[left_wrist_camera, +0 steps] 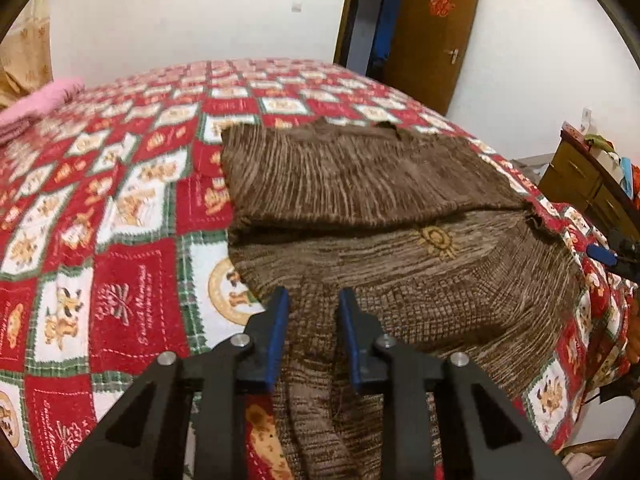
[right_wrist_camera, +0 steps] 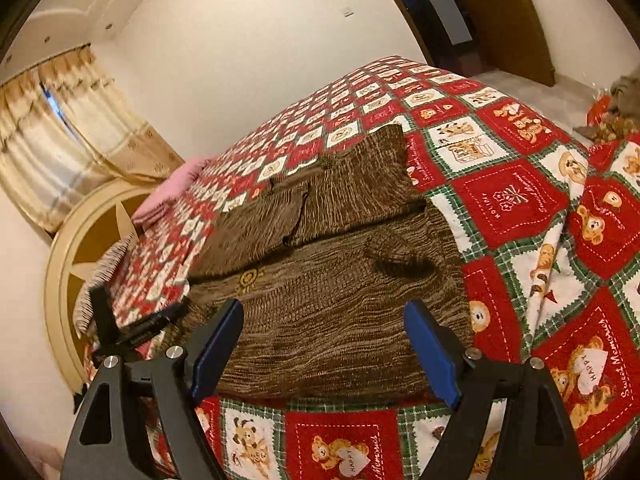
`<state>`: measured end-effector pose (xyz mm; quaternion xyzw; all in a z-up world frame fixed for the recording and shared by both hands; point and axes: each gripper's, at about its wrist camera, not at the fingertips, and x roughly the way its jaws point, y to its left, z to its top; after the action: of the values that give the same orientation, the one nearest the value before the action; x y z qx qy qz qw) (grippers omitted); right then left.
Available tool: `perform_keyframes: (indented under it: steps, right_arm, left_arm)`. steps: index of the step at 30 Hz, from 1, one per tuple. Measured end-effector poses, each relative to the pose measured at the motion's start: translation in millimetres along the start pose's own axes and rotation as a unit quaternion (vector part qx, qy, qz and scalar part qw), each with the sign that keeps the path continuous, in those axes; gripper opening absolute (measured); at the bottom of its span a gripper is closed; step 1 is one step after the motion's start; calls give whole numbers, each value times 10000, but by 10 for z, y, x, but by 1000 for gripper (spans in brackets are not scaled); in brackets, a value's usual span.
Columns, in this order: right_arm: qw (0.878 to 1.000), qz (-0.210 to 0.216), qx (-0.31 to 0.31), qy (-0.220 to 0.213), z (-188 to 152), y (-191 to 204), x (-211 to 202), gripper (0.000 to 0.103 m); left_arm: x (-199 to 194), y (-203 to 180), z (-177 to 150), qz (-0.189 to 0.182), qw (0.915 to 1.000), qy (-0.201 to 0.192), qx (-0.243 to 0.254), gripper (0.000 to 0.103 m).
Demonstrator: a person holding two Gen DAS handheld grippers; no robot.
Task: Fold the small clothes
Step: 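Grasp the folded sweater edge with the left gripper while the right gripper grasps the hem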
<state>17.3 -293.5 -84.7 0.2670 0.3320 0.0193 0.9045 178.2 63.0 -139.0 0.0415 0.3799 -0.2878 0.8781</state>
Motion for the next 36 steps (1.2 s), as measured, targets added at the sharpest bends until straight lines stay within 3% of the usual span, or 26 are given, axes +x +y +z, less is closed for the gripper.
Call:
perform_keyframes:
  steps: [10, 16, 20, 22, 23, 24, 27, 30, 33, 35, 36]
  right_arm:
    - [9996, -39, 240, 140, -75, -50, 92, 83]
    - [9990, -143, 429, 23, -94, -156, 37, 83]
    - [9972, -700, -166, -183, 72, -91, -51, 83]
    - [9911, -1056, -773, -232, 195, 1, -44, 83]
    - [9866, -1188, -1104, -162, 247, 45, 13, 83]
    - [9817, -1328, -1362, -105, 290, 72, 82, 83]
    - [9704, -1454, -1921, 160, 332, 121, 350, 82]
    - [9618, -1523, -2224, 485, 325, 114, 677, 64]
    - [9540, -1595, -2389, 858, 242, 38, 990, 62]
    - [9516, -1616, -2472, 847, 207, 21, 1051, 59]
    - [9540, -1556, -2421, 836, 220, 26, 1038, 45]
  left_arm:
    - [114, -67, -60, 44, 9998, 15, 208, 27]
    - [138, -65, -64, 105, 9997, 57, 211, 13]
    - [16, -69, -40, 79, 9999, -91, 92, 10]
    - [-108, -23, 20, -48, 9995, -303, -114, 10]
    - [-139, -3, 39, -126, 9991, -361, -204, 10]
    - [-170, 26, 64, -213, 9984, -425, -307, 3]
    - [-134, 30, 94, -220, 9983, -439, -303, 4]
    - [-37, -14, 59, -203, 9993, -274, -176, 4]
    - [71, -2, 29, -148, 9998, -42, -142, 4]
    - [80, 47, 20, -215, 9994, 25, -253, 5]
    - [63, 63, 14, -260, 9992, 39, -297, 7]
